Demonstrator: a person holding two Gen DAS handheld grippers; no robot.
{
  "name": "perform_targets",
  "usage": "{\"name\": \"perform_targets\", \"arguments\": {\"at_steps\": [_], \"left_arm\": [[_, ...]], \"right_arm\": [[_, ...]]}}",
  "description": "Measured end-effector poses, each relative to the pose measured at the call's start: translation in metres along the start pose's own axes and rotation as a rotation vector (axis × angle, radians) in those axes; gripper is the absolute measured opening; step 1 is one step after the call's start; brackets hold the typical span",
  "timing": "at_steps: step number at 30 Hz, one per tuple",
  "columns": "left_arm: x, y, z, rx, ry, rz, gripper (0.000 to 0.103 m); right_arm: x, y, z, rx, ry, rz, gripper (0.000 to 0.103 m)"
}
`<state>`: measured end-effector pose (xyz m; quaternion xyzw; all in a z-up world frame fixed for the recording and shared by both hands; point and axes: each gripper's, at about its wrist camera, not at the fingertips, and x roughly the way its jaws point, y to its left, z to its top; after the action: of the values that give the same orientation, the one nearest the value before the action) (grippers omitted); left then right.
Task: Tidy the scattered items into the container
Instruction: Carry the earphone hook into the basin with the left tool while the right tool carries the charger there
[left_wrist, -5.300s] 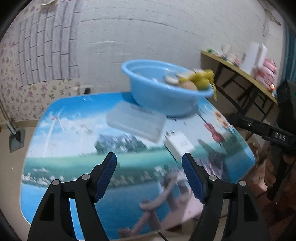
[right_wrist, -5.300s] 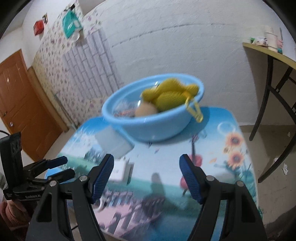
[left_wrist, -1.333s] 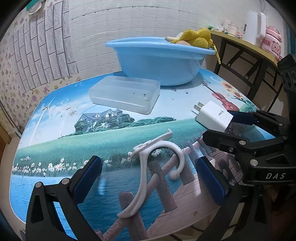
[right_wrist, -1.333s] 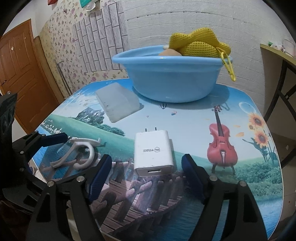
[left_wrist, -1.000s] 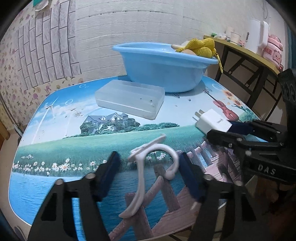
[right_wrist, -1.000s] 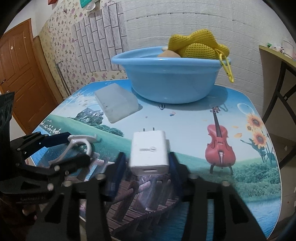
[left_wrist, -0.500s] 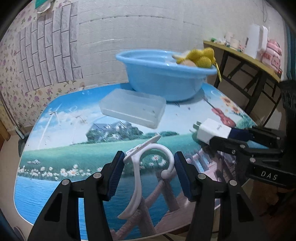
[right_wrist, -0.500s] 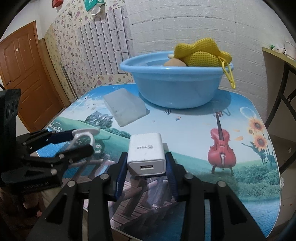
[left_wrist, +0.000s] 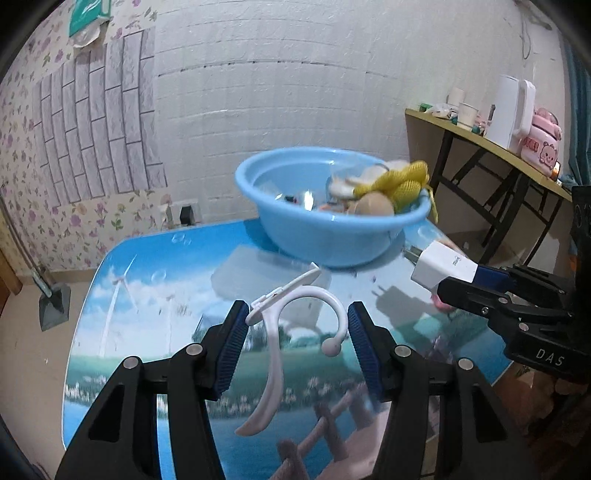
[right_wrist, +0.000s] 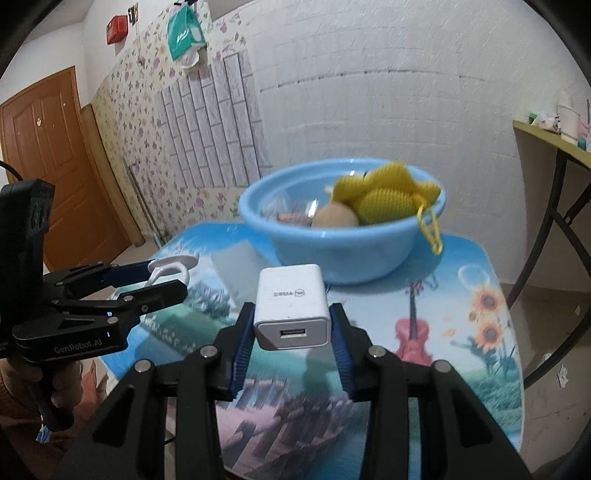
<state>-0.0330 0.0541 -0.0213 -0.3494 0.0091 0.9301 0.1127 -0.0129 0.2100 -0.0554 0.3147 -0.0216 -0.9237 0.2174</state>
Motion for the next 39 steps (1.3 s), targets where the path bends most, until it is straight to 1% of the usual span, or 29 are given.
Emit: {"name": "perform_targets", "arguments": {"at_steps": [9,15,21,24,26,29,33,35,37,39], "left_arm": [[0.022,-0.013,0.048,0.029,-0.025,-0.037,0.055],[0.044,-0.023,0.072,0.042,-0.030,-0.057,0.055],[0.067,-0.027,0.083,0.049,-0.015,-0.065,0.055],[0.080,-0.028,0.089,0.058,-0.007,-0.058,0.055],[0.087,-0.028,0.094,0.060,-0.003,-0.057,0.055],[0.099,-0.026,0.099,0.069,0.007,-0.037,0.055],[0.109,-0.021,0.099,0.062,0.020,-0.026,0.055],[0.112,-0.021,0.097,0.064,0.030,-0.028,0.055],[0.113,-0.021,0.095,0.067,0.030,-0.018,0.055],[0.112,-0.020,0.094,0.059,0.027,-0.026,0.056]], "right_arm": [[0.002,-0.022,0.038,0.013,-0.056,-0.034,0.038],[0.021,-0.032,0.061,0.017,-0.063,-0.050,0.038],[0.042,-0.039,0.074,0.016,-0.056,-0.033,0.038],[0.054,-0.040,0.079,0.009,-0.052,-0.027,0.038],[0.061,-0.043,0.082,0.015,-0.050,-0.006,0.038],[0.069,-0.044,0.088,0.005,-0.053,0.007,0.038],[0.082,-0.047,0.090,0.014,-0.024,0.020,0.038],[0.084,-0.047,0.090,0.018,-0.027,0.032,0.038],[0.086,-0.044,0.091,0.004,-0.023,0.030,0.038],[0.085,-0.045,0.091,0.000,-0.016,0.033,0.038]]}}
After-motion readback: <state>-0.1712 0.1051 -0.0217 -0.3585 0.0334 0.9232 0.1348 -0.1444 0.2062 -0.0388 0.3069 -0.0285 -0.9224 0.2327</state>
